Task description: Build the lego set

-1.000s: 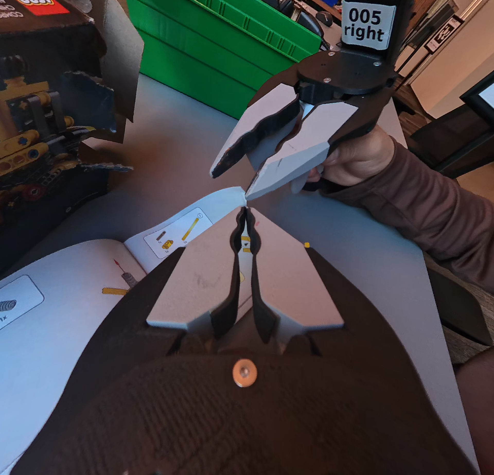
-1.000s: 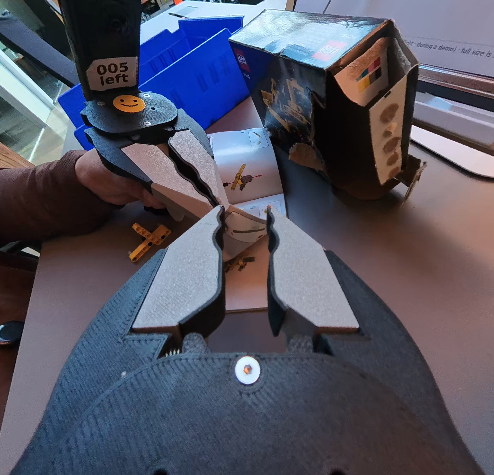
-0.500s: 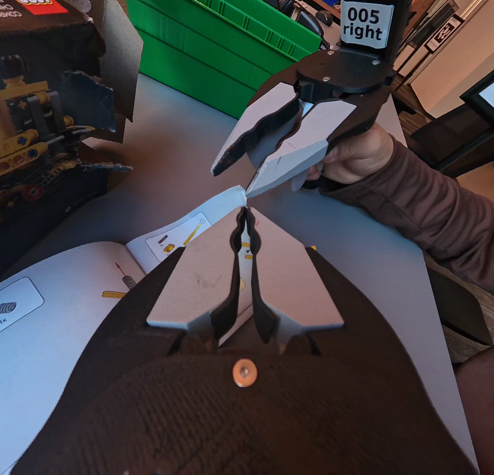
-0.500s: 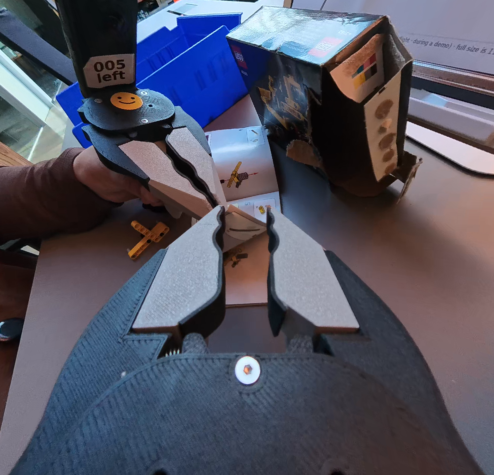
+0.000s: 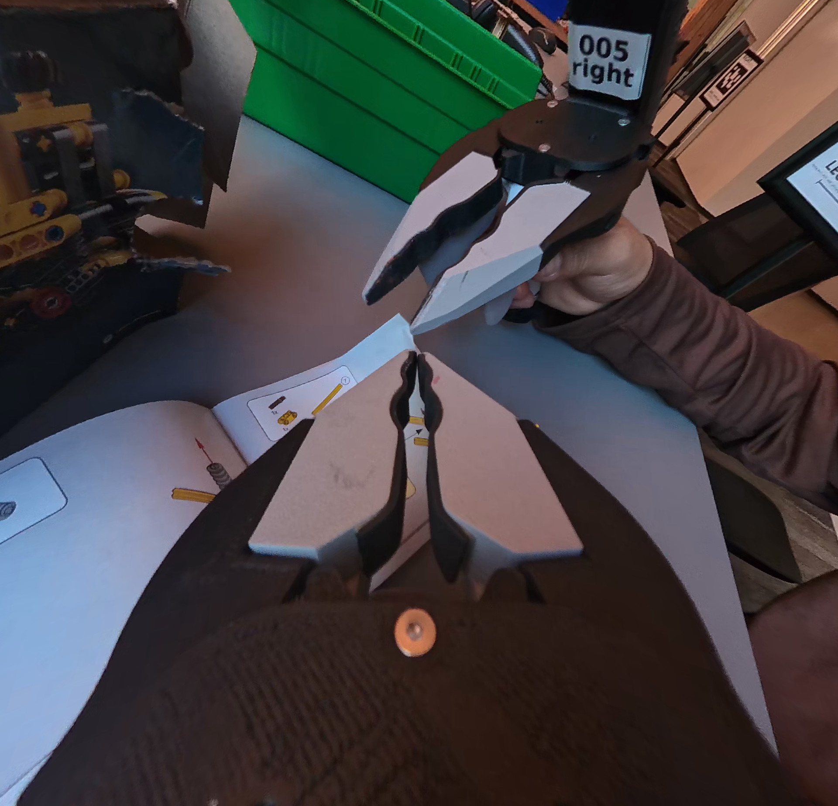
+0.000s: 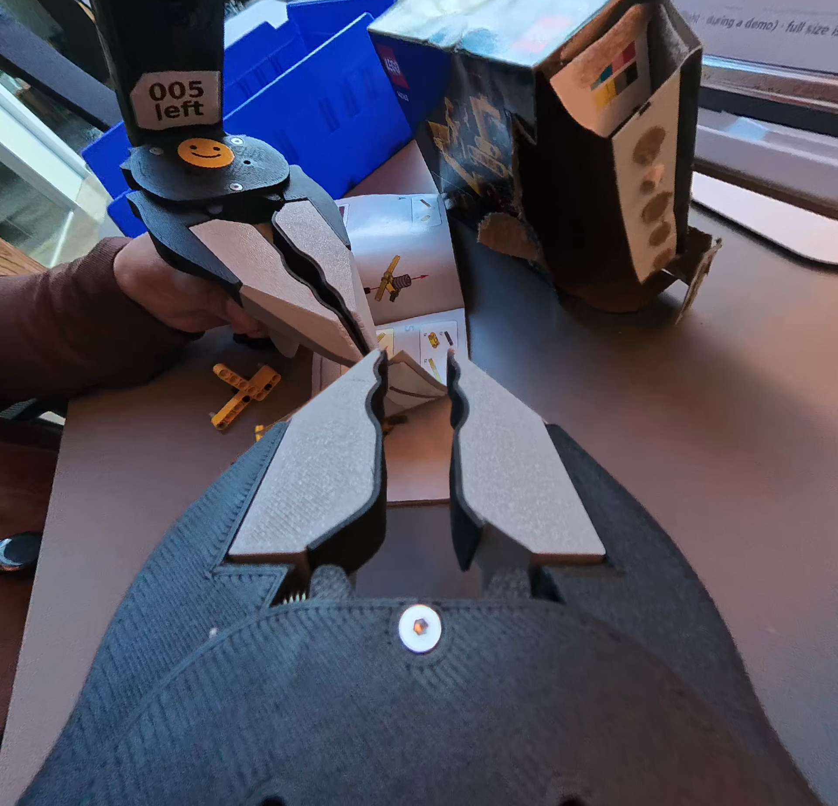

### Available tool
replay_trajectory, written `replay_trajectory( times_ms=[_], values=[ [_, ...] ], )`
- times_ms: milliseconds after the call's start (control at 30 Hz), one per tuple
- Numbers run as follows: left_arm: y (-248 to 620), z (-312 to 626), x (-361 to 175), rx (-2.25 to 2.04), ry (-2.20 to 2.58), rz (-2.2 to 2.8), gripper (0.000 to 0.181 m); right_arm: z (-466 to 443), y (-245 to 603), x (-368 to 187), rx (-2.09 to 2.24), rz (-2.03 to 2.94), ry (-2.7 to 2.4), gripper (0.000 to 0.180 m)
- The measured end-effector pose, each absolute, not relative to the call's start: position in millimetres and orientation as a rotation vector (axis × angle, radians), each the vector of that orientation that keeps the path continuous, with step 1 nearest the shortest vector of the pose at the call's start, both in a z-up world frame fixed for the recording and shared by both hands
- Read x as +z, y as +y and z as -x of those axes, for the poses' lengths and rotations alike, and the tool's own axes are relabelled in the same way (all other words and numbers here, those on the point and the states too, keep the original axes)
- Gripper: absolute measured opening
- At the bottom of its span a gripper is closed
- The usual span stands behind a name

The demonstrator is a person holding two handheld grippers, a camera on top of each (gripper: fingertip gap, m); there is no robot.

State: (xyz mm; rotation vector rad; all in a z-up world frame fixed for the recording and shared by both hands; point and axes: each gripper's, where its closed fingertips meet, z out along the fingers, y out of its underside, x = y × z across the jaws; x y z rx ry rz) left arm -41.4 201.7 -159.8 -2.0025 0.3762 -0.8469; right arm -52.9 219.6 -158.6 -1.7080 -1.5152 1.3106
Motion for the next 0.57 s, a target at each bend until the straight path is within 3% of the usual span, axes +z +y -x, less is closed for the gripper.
replay_trajectory(
  times_ms=[333, 567],
  values=[
    [202, 44, -164, -0.82, 0.376, 2.031, 0.0, 51, 220, -183, 1.211, 1.769, -1.599, 0.015],
    [187, 54, -142, -0.727, 0.447, 2.033, 0.005, 44, 197, -180, 1.136, 1.709, -1.759, 0.047]
  ],
)
